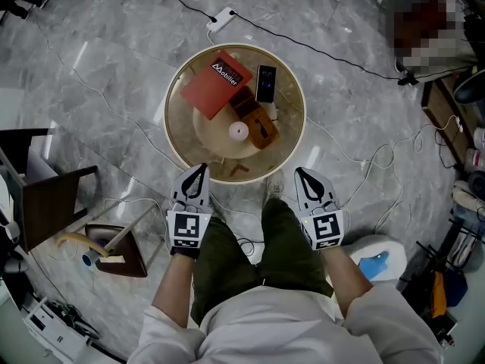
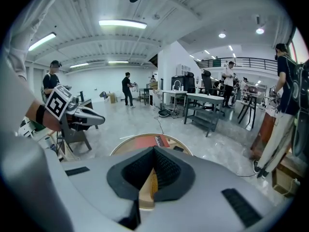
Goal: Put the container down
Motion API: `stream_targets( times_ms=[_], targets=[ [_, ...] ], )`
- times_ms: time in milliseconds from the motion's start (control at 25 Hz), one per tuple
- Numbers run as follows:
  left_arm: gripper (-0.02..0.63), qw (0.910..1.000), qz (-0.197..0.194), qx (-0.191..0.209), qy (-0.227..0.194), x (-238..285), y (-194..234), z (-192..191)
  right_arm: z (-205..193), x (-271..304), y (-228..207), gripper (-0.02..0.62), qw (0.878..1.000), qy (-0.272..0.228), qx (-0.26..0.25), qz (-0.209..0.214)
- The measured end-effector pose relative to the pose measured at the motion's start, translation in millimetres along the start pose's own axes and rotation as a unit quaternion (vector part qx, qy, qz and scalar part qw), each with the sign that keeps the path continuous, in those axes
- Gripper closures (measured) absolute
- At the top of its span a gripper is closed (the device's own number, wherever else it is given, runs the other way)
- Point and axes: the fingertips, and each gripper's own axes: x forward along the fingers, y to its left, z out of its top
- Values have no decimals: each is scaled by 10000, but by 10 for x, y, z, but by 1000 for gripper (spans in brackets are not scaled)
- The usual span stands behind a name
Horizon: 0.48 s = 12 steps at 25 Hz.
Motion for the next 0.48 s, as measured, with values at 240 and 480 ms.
stream_targets(
  times_ms=[240, 480],
  targets=[
    [598, 10000, -3, 25, 12, 18, -21, 34, 16, 2, -32, 574, 10000, -6, 3, 1],
    [598, 10000, -21, 54, 66, 54, -26, -6, 21, 56, -18, 574, 10000, -45, -6, 42]
  ],
)
